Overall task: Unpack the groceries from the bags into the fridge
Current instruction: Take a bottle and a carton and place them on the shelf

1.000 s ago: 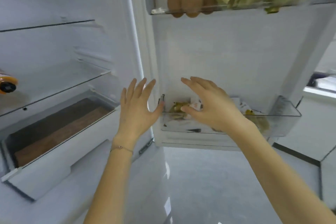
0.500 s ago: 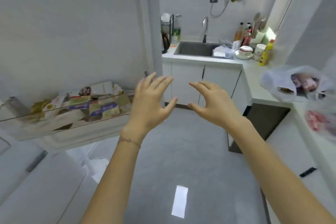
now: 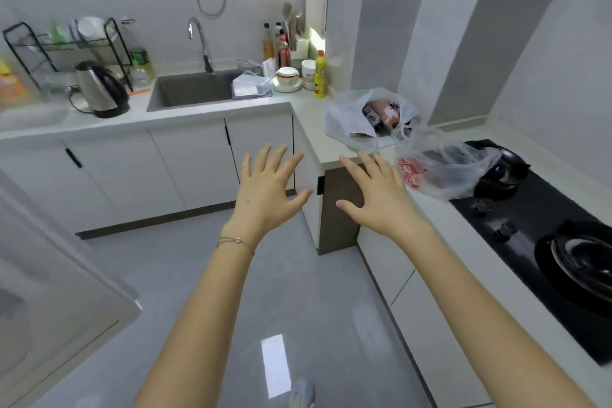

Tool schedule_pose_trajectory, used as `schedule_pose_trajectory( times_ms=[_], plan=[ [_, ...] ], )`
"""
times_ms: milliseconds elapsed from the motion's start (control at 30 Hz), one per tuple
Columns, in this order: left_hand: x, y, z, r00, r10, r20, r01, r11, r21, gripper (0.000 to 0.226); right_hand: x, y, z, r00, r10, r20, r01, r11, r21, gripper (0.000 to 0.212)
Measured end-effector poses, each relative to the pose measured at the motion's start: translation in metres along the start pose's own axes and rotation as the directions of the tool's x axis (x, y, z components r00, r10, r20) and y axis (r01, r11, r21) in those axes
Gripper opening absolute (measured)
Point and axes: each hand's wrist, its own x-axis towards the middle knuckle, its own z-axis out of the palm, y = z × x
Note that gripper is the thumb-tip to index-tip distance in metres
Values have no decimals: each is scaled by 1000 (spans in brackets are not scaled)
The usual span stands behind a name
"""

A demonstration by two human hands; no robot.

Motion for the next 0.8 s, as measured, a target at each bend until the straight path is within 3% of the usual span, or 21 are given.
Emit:
schedule_pose_trajectory(
  times_ms=[400, 800],
  plan=[
    [183, 6, 90, 963, 255, 90, -251, 967, -54, 67, 107, 93, 18, 945, 319, -73, -321, 947, -20, 76],
    [346, 29, 187, 946, 306, 106, -301, 952, -60, 80, 236, 217, 35, 927, 372, -41, -372, 928, 17, 74]
  ],
)
